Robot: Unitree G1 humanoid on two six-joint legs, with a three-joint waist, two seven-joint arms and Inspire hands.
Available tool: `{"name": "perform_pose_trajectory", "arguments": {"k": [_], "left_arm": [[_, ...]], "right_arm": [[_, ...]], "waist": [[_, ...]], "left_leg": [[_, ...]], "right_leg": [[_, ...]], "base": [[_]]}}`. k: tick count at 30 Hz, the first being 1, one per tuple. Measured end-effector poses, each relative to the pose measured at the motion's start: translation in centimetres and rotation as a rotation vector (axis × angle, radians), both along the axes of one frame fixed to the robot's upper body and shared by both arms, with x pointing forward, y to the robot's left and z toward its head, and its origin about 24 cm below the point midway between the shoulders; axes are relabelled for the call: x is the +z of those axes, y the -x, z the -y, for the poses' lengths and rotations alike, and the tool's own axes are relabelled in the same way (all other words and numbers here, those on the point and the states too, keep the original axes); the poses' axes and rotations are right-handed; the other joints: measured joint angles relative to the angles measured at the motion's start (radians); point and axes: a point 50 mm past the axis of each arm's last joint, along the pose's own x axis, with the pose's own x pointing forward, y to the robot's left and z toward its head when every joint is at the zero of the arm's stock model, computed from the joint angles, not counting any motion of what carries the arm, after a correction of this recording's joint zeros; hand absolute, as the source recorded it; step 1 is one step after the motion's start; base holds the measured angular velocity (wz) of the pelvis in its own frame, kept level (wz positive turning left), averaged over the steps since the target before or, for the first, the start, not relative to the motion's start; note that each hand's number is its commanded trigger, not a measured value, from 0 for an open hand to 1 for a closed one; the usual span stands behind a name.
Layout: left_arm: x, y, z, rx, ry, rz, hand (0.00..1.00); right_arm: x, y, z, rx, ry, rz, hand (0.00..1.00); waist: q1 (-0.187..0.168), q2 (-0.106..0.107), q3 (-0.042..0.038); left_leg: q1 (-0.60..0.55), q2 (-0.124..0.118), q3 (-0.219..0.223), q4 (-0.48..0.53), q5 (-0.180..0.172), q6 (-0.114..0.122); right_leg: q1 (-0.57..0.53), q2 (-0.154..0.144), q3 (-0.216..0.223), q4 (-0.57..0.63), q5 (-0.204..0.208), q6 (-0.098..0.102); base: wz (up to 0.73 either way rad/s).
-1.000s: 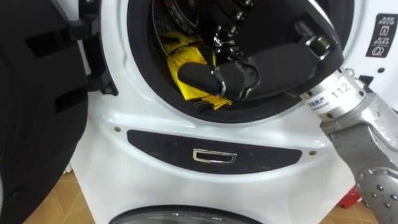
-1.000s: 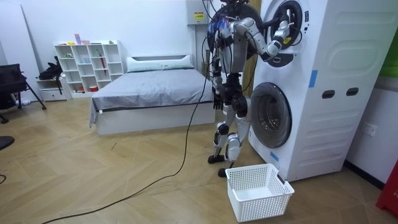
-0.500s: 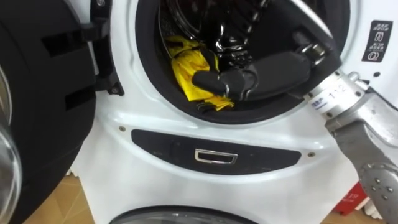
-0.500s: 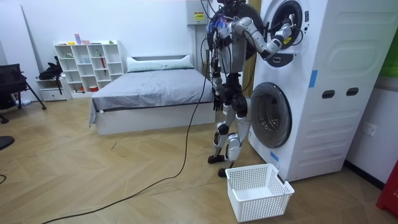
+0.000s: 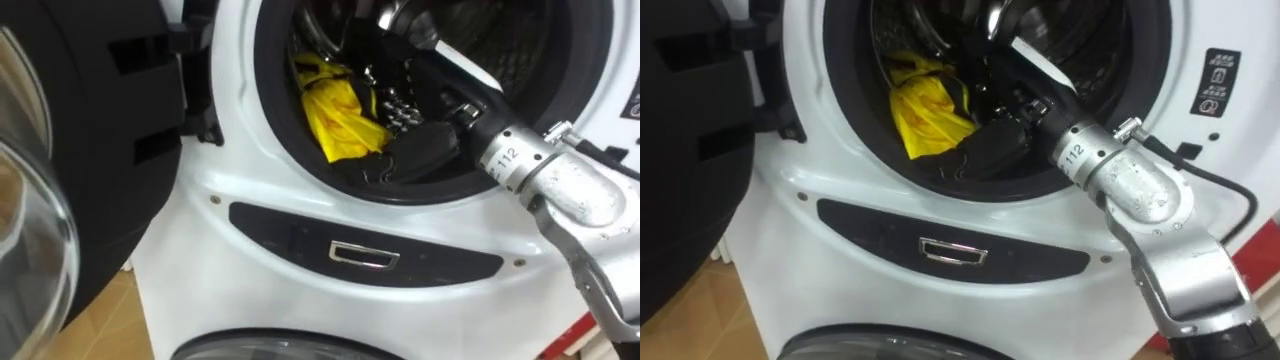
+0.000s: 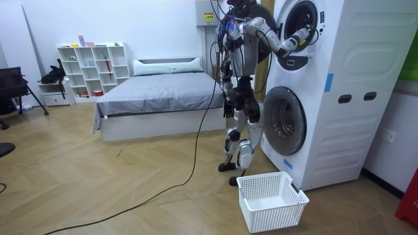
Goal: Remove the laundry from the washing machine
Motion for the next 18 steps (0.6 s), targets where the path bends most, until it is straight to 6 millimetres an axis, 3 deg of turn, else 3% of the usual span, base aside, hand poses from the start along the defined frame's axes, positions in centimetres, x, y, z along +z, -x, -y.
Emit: {"name": "perform_pose_trajectory", "arguments": {"k": [6, 12, 14, 16, 18], "left_arm": [[0.1, -0.2, 0.0, 0.002, -0.002, 0.003, 0.0], [0.1, -0.4, -0.1, 0.007, 0.0, -0.008, 0.0], [0.1, -0.3, -0.1, 0.011, 0.003, -0.017, 0.0], [0.1, -0.2, -0.1, 0.017, 0.009, -0.025, 0.0], [0.1, -0.2, 0.0, 0.021, 0.017, -0.034, 0.0]], "right_arm": [[-0.5, -1.4, 0.5, -0.042, 0.008, -0.06, 0.0], [-0.3, -1.9, 0.7, -0.058, 0.019, -0.085, 0.0], [-0.3, -1.9, 0.6, -0.053, 0.03, -0.087, 0.19], [-0.3, -2.0, 0.6, -0.048, 0.042, -0.101, 1.0], [-0.5, -2.0, 0.7, -0.035, 0.053, -0.121, 1.0]], "waist": [[0.0, -0.006, 0.0027], [-0.002, -0.007, 0.0007], [-0.007, -0.008, -0.001], [-0.009, -0.007, -0.0004], [-0.01, -0.007, -0.0009]], "left_leg": [[-0.014, -0.006, -0.01, 0.009, 0.003, 0.004], [-0.038, -0.007, -0.024, 0.023, 0.002, 0.004], [-0.042, -0.007, -0.029, 0.029, 0.002, 0.004], [-0.041, -0.007, -0.029, 0.029, 0.002, 0.004], [-0.039, -0.007, -0.029, 0.029, 0.002, 0.004]], "right_leg": [[-0.006, -0.007, -0.001, 0.019, -0.01, 0.015], [-0.021, -0.007, -0.005, 0.03, -0.002, 0.005], [-0.019, -0.007, -0.01, 0.029, -0.001, 0.002], [-0.018, -0.008, -0.013, 0.029, 0.0, 0.001], [-0.015, -0.011, -0.021, 0.029, 0.002, 0.0]], "base": [[0.03], [0.07], [0.07], [0.0], [0.0]]}}
